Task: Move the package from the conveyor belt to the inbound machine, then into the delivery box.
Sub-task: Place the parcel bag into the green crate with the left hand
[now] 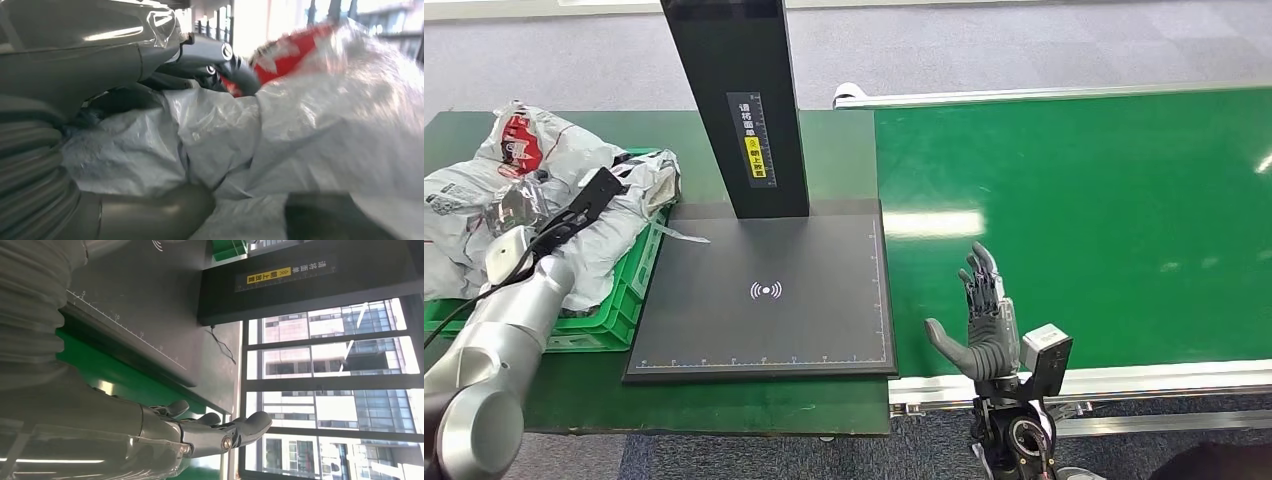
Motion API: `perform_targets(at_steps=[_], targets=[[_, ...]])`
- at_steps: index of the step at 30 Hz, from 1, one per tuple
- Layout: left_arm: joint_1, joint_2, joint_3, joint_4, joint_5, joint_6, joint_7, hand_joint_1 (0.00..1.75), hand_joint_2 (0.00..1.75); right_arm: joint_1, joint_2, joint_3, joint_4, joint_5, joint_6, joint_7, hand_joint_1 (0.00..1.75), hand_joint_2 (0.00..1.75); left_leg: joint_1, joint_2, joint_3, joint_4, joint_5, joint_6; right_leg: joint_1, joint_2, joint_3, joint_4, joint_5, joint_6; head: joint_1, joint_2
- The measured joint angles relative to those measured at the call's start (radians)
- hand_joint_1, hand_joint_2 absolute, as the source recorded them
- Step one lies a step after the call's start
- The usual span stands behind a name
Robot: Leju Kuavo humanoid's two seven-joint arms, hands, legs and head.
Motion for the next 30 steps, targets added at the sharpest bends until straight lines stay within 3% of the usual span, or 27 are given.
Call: perform_targets(at_steps=[7,12,14,16,19,21,24,30], targets=[[-0.001,-0.010,0.004,0.010,0.039,0.024,-0.036,0.00,1.75,0.004,0.005,-0.021,0.000,0.008,0.009,0.006,0.00,1.75,0.000,-0.001,0.000,0.000,0.000,0.000,0.000,0.000,0.000,0.000,0.000,0.000,0.000,0.000],[0.012,-0.021,0.018,0.012,0.066,0.167,-0.079,0.00,1.75,0.004,0.009,-0.026,0.000,0.008,0.015,0.008,0.00,1.75,0.000,0.000,0.000,0.000,0.000,0.000,0.000,0.000,0.000,0.000,0.000,0.000,0.000,0.000],[0.027,-0.027,0.035,-0.003,0.105,0.287,-0.171,0.00,1.75,0.005,0.010,-0.027,0.000,0.007,0.016,0.009,0.00,1.75,0.000,0.000,0.000,0.000,0.000,0.000,0.000,0.000,0.000,0.000,0.000,0.000,0.000,0.000],[0.058,-0.049,0.083,-0.072,0.132,0.378,-0.357,0.00,1.75,0.007,0.010,-0.027,-0.001,-0.001,0.015,0.012,0.00,1.75,0.000,0.000,0.000,0.000,0.000,0.000,0.000,0.000,-0.001,0.000,0.000,0.000,0.000,0.000],[0.110,-0.123,0.256,-0.271,0.131,0.399,-0.708,0.00,1.75,0.008,0.010,-0.025,-0.001,-0.018,0.006,0.012,0.00,1.75,0.000,0.001,-0.002,0.000,0.000,0.000,0.000,0.000,-0.001,0.000,0.000,0.000,0.001,0.000],[0.142,-0.176,0.373,-0.404,0.165,0.399,-0.831,0.00,1.75,0.008,0.010,-0.021,0.003,-0.026,0.002,0.008,0.00,1.75,0.000,0.005,-0.002,0.000,-0.001,-0.001,0.000,0.005,-0.002,0.000,0.000,0.000,0.000,0.000],[0.193,-0.226,0.461,-0.578,0.241,0.399,-0.859,0.00,1.75,0.006,0.008,-0.014,0.015,-0.033,-0.001,0.000,0.00,1.75,0.000,0.008,-0.001,0.000,-0.002,-0.001,0.000,0.008,-0.004,0.000,0.000,0.000,0.000,0.000],[0.263,-0.276,0.499,-0.807,0.322,0.398,-0.862,0.00,1.75,-0.006,0.005,0.004,0.043,-0.037,-0.006,-0.013,0.00,1.75,0.001,0.004,-0.002,0.000,-0.001,-0.001,0.001,0.005,-0.003,0.000,0.000,0.000,0.000,0.000]])
